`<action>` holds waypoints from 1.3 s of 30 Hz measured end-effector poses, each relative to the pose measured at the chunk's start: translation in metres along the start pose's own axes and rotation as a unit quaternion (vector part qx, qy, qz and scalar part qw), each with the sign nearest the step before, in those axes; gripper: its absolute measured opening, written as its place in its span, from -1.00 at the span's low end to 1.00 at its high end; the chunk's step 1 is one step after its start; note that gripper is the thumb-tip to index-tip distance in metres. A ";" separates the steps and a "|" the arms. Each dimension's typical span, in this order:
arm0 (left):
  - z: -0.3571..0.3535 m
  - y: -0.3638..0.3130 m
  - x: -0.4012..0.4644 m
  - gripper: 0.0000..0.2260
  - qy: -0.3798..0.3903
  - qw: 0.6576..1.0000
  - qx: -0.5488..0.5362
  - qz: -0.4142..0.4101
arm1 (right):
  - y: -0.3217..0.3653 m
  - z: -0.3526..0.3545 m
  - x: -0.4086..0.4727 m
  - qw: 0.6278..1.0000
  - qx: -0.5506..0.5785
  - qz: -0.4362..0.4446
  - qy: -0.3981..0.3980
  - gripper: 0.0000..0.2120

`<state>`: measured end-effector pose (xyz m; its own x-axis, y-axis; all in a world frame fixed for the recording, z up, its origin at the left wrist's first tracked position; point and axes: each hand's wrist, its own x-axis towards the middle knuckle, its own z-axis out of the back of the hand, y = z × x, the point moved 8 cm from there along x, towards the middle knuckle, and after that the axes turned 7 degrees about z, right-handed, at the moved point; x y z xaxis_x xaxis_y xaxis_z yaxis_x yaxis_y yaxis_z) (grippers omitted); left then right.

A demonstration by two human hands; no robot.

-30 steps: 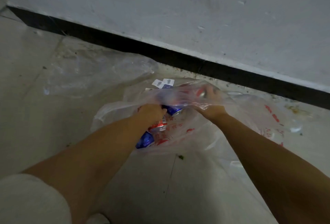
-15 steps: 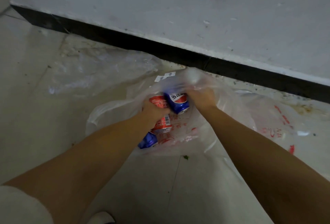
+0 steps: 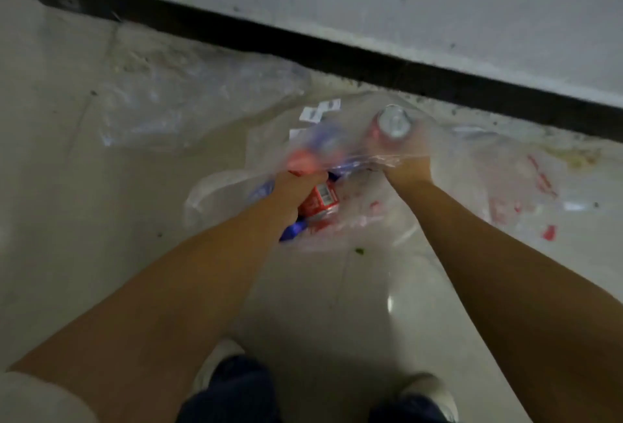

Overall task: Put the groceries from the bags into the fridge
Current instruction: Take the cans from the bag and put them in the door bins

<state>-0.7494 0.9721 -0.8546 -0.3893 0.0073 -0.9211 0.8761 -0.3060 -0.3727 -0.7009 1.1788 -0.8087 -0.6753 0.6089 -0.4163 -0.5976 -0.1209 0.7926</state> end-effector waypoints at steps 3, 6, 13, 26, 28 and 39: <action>0.002 0.010 -0.038 -0.46 -0.001 0.999 -0.031 -0.008 | 0.000 0.019 -0.047 0.999 -0.002 -0.044 -0.008 -0.29; 0.006 0.019 -0.092 -0.50 0.006 1.000 0.007 -0.004 | -0.003 0.043 -0.107 0.997 -0.001 -0.078 -0.012 -0.31; 0.038 0.023 -0.227 -0.27 -0.014 0.997 0.076 0.016 | 0.063 0.106 -0.232 0.987 0.012 -0.157 0.030 -0.34; 0.035 -0.116 -0.523 -0.44 0.122 0.968 0.176 -0.131 | 0.280 0.272 -0.410 0.968 0.119 -0.149 -0.164 -0.39; 0.029 -0.139 -0.572 -0.47 0.156 0.956 0.198 -0.152 | 0.304 0.290 -0.440 0.954 0.160 -0.140 -0.213 -0.38; -0.073 -0.077 -0.804 -0.39 0.340 0.797 0.408 -0.287 | 0.333 0.399 -0.666 0.868 0.234 -0.110 -0.423 -0.39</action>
<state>-0.4834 1.0593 -0.0936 -0.1713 0.7986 -0.5770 0.0240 -0.5821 -0.8128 -0.2774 1.0463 -0.0900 0.1108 0.9592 -0.2601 -0.2978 0.2818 0.9121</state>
